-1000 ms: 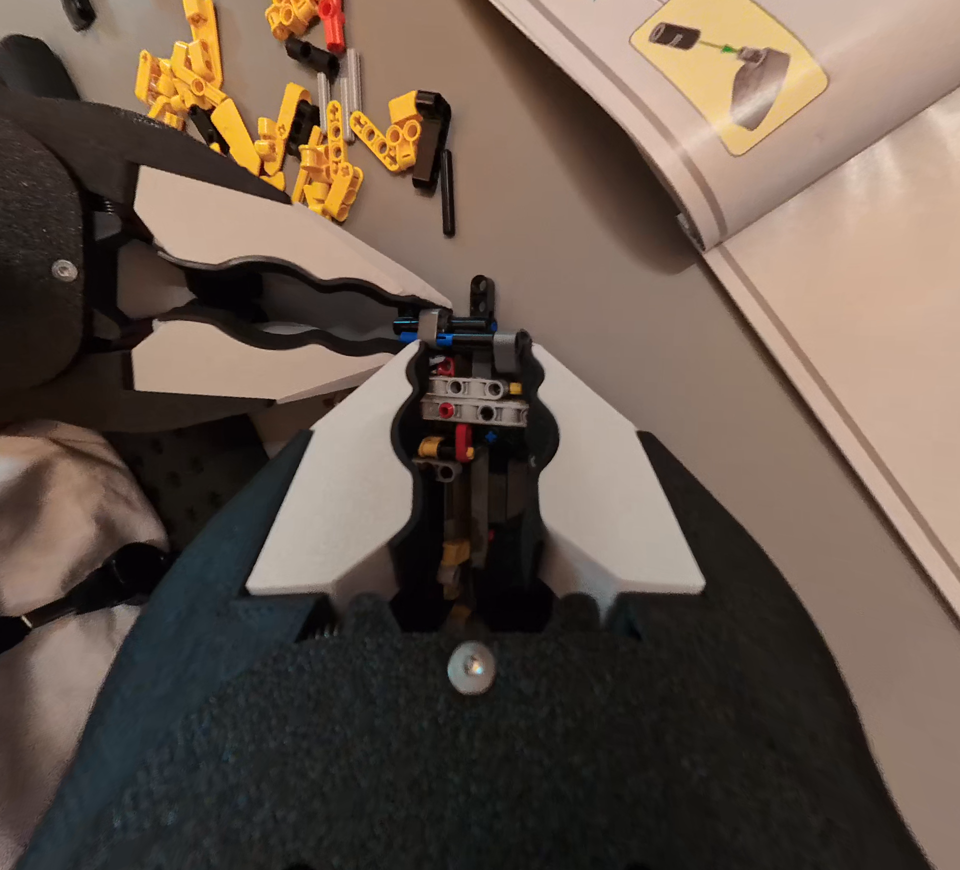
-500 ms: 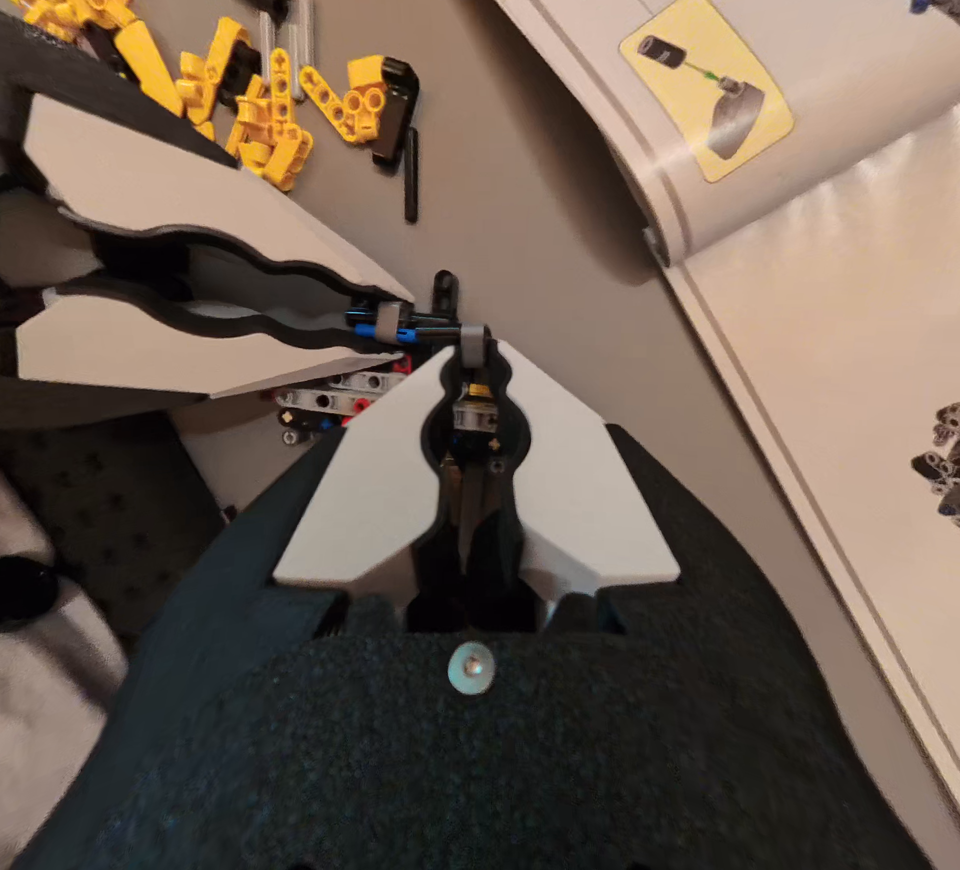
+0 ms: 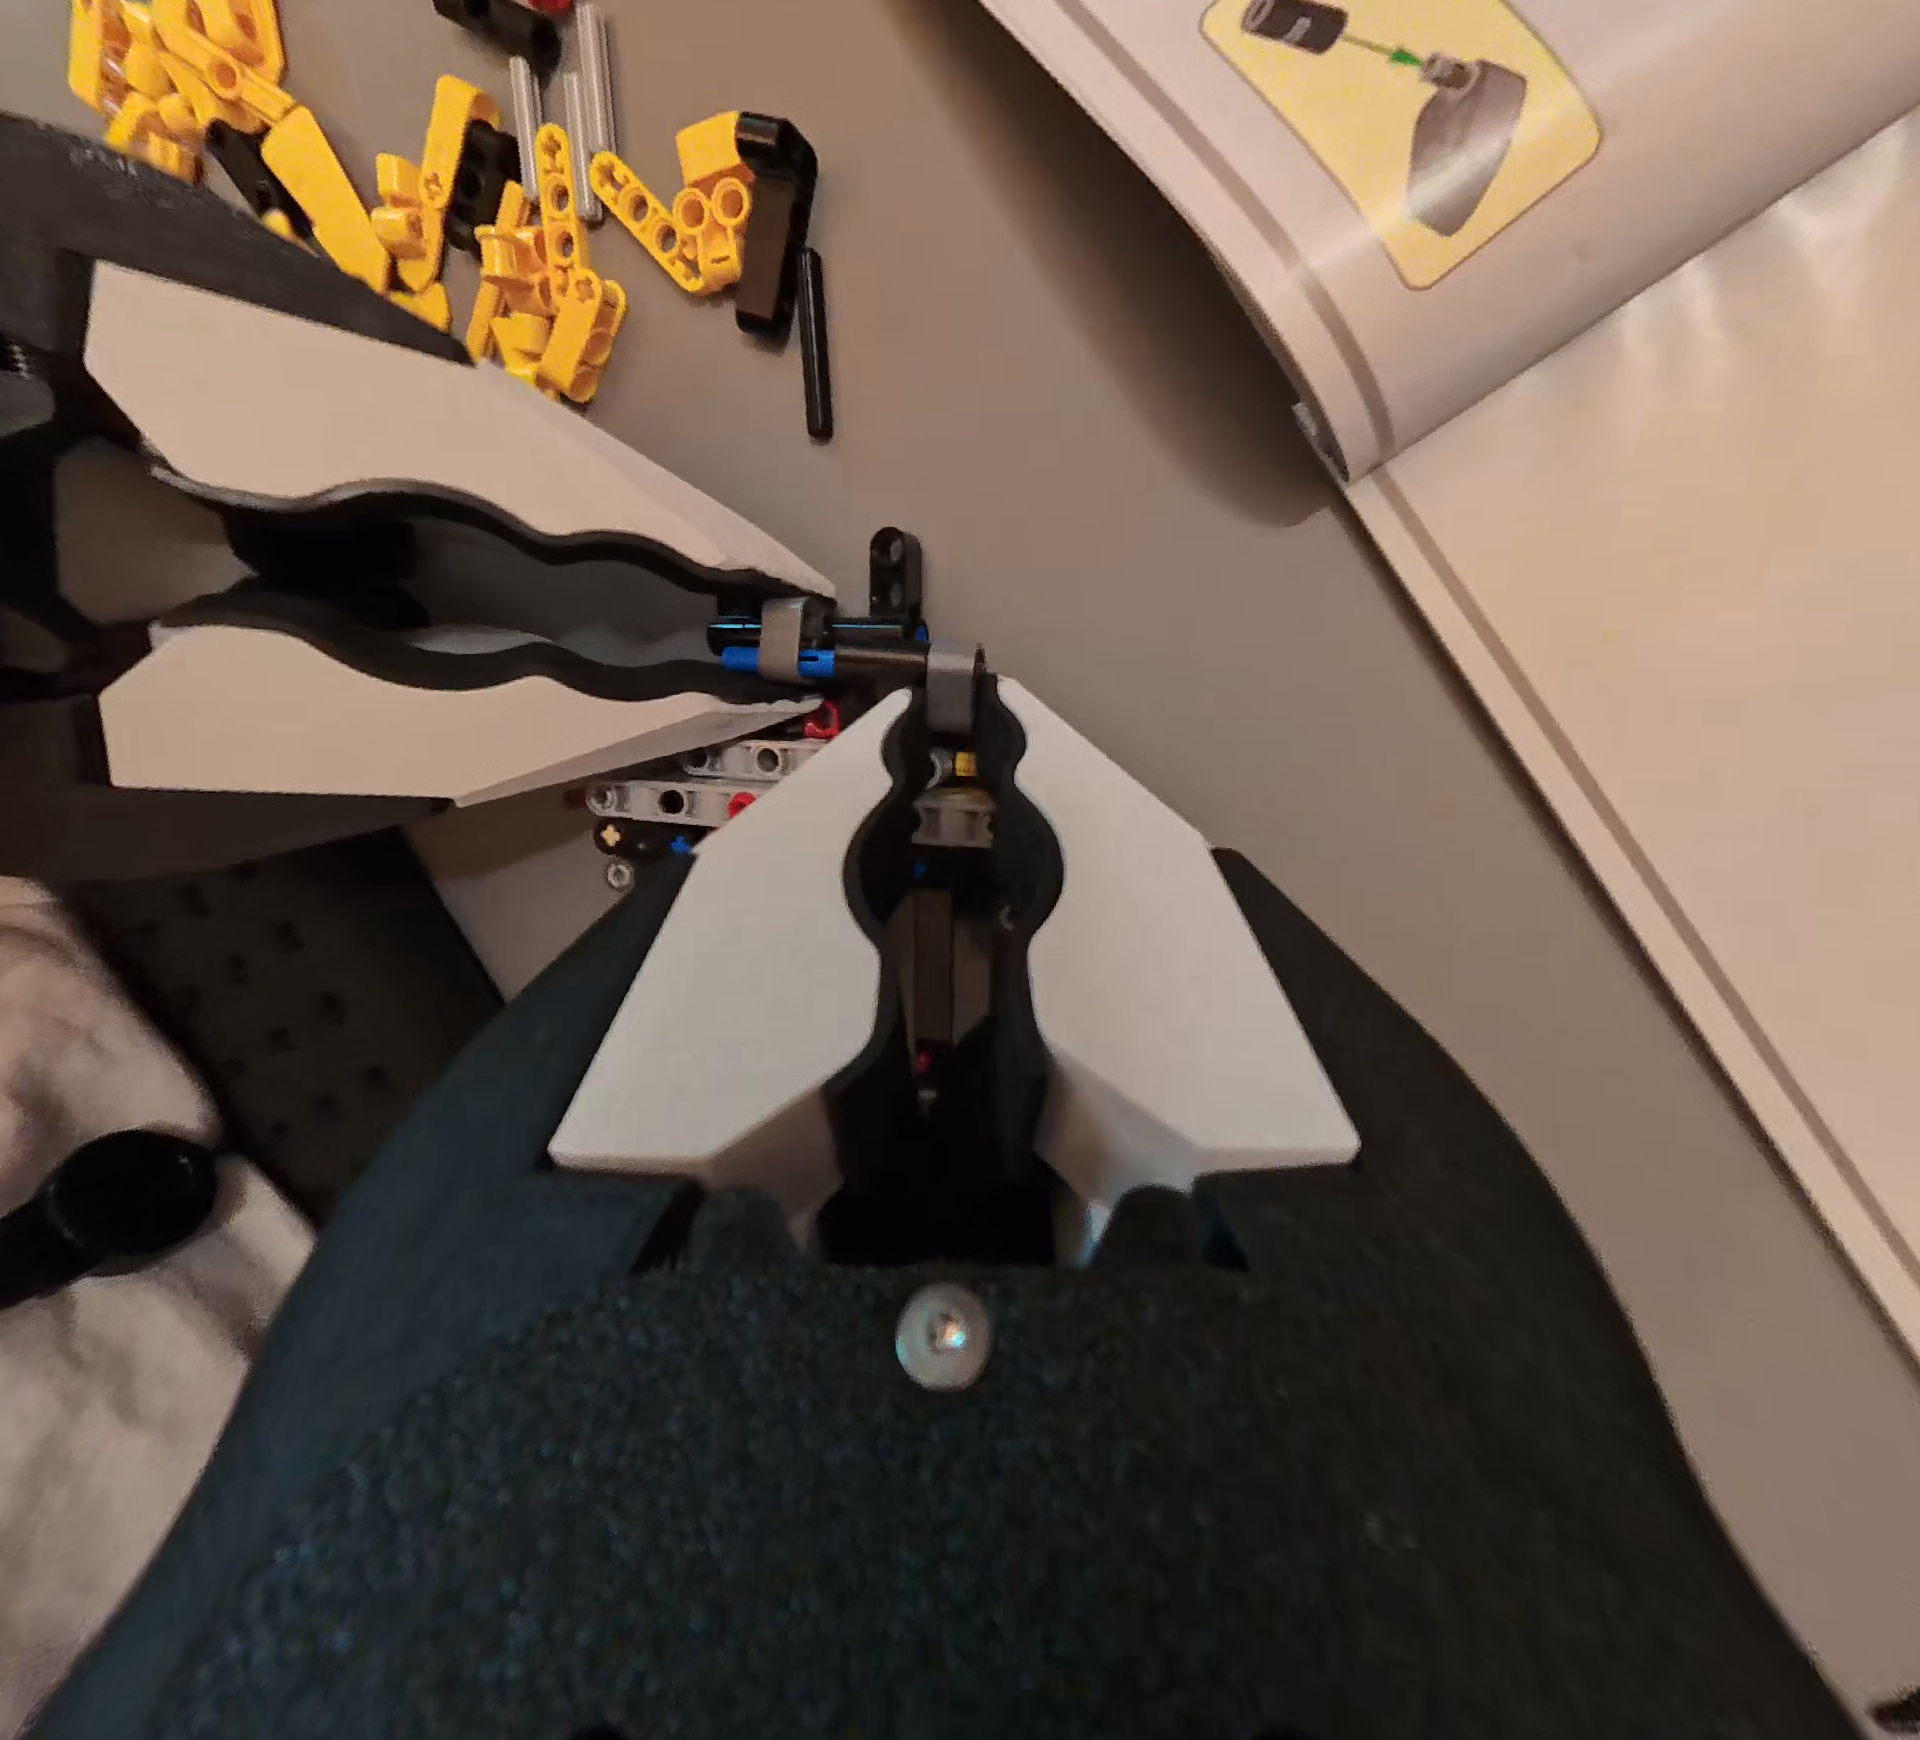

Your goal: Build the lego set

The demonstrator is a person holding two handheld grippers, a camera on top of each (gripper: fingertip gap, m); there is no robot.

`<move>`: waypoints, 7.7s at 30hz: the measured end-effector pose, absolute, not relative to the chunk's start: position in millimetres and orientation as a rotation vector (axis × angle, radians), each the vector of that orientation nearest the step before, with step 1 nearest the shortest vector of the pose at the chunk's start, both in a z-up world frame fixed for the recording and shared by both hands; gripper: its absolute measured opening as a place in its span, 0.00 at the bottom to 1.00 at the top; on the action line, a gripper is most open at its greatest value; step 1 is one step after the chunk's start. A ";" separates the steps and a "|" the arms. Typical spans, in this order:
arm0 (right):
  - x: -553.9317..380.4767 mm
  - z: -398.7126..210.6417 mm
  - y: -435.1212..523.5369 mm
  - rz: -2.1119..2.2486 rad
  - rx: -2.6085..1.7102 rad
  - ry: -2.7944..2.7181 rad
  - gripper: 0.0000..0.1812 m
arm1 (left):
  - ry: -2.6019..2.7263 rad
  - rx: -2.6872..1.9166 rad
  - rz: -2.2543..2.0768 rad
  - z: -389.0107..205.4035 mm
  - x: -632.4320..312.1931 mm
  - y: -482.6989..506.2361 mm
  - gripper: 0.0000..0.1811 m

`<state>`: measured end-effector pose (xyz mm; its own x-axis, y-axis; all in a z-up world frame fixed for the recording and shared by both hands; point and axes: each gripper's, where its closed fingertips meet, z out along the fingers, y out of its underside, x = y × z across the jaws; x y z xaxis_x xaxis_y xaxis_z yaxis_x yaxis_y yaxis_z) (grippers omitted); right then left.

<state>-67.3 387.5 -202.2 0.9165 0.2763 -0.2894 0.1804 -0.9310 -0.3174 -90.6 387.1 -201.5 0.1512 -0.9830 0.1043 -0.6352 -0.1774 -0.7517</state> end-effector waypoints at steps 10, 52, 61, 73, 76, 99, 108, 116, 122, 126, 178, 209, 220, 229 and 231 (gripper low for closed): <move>-65.5 -200.6 387.1 0.321 -2.774 -0.503 0.06 | 1.541 -1.880 -0.827 -201.5 -90.0 386.3 0.07; -84.3 -186.4 397.1 0.297 -2.207 -1.342 0.00 | 1.540 -1.901 -0.874 -201.8 -89.7 384.9 0.07; -64.2 -175.5 396.9 0.548 -2.356 -0.957 0.06 | 1.543 -1.896 -0.867 -201.8 -89.9 384.7 0.07; -65.5 -191.9 392.3 0.462 -2.506 -0.848 0.06 | 1.556 -1.874 -0.840 -201.6 -90.0 383.8 0.07; -64.6 -192.3 392.4 0.312 -2.511 -0.951 0.06 | 1.558 -1.869 -0.830 -201.7 -90.2 383.8 0.07; -64.1 -193.1 392.3 0.073 -2.597 -1.022 0.05 | 1.553 -1.879 -0.847 -201.0 -90.9 383.9 0.07; -62.9 -191.3 389.5 0.181 -2.672 -0.827 0.05 | 1.546 -1.866 -0.786 -201.7 -90.3 386.0 0.07; -63.8 -192.2 390.1 0.245 -2.661 -0.691 0.05 | 1.535 -1.869 -0.772 -201.3 -89.2 386.5 0.07; -67.3 -191.2 388.6 0.374 -2.653 -0.597 0.04 | 1.540 -1.848 -0.751 -201.0 -87.7 385.9 0.07; -67.5 -195.7 384.9 0.503 -2.670 -0.501 0.06 | 1.534 -1.854 -0.767 -200.5 -87.5 386.0 0.07; -41.7 -151.7 376.0 0.616 -2.466 -0.431 0.18 | 1.480 -1.879 -0.800 -197.2 -87.5 389.5 0.07; 26.6 -182.9 331.8 -0.032 -2.471 -0.338 0.11 | 1.225 -2.167 -0.716 -194.7 -92.9 390.6 0.09; 10.5 -138.5 320.0 0.170 -2.149 -0.029 0.17 | 1.256 -1.789 -0.795 -136.2 -128.1 418.3 0.19; -19.5 -125.7 315.9 0.445 -1.921 -0.021 0.18 | 0.996 -1.646 -1.038 -114.7 -141.1 480.8 0.17; -20.3 -128.7 316.1 0.448 -1.933 -0.024 0.18 | 0.980 -1.582 -1.049 -107.8 -144.0 477.2 0.15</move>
<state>-20.3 316.1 -128.7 0.9284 0.2229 -0.2972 -0.1902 -0.4020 -0.8957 -144.0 477.2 -107.8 0.3067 -0.9363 0.1710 -0.1074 -0.2126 -0.9712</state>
